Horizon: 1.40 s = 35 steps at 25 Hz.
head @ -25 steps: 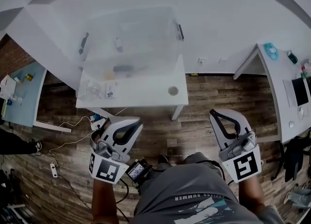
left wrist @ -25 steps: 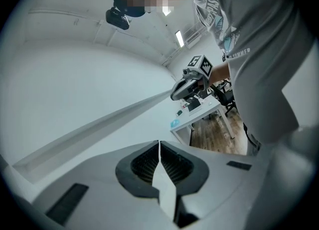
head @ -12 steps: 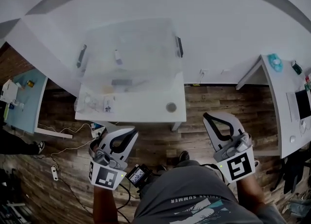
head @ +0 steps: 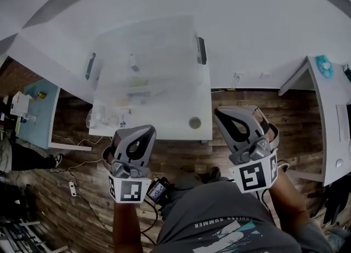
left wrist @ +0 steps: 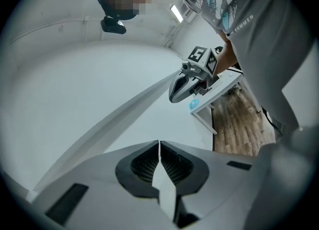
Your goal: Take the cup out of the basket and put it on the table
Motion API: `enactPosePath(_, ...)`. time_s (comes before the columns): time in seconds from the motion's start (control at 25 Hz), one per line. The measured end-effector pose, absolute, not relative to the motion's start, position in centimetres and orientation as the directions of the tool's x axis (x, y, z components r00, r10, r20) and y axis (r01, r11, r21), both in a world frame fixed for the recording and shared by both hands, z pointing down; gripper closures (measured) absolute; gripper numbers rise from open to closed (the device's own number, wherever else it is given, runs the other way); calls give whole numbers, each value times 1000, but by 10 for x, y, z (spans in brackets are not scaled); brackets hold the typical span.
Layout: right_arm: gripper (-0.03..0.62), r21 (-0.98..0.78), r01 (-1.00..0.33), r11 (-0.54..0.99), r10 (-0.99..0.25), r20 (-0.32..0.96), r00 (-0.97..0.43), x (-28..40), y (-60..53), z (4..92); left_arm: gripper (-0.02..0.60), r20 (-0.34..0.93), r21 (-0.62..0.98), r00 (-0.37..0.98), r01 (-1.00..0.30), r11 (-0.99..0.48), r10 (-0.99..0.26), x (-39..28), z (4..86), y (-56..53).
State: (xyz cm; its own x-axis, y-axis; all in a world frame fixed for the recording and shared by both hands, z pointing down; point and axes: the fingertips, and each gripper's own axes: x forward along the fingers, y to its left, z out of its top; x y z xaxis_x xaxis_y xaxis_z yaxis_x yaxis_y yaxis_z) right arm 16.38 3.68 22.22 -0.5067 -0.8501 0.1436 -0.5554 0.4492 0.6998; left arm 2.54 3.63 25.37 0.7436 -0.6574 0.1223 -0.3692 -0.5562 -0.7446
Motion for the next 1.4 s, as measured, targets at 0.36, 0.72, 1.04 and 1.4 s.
enactPosePath(0.36, 583, 706, -560, 433, -865, 151, -479, 139, -26, 217, 566, 98, -758, 786, -339, -558, -610, 17, 240, -29)
enactPosePath(0.72, 583, 702, -568, 430, -886, 206, -416, 104, -84, 226, 566, 76, -744, 833, -318, -587, -548, -17, 245, -92)
enactPosePath(1.04, 583, 693, -546, 471, -868, 251, -429, 102, -130, 233, 566, 80, -721, 827, -338, -605, -557, -16, 252, -132)
enactPosePath(1.4, 583, 648, -513, 563, -802, 281, -527, 117, -195, 250, 565, 139, -702, 750, -386, -598, -646, -6, 256, -159)
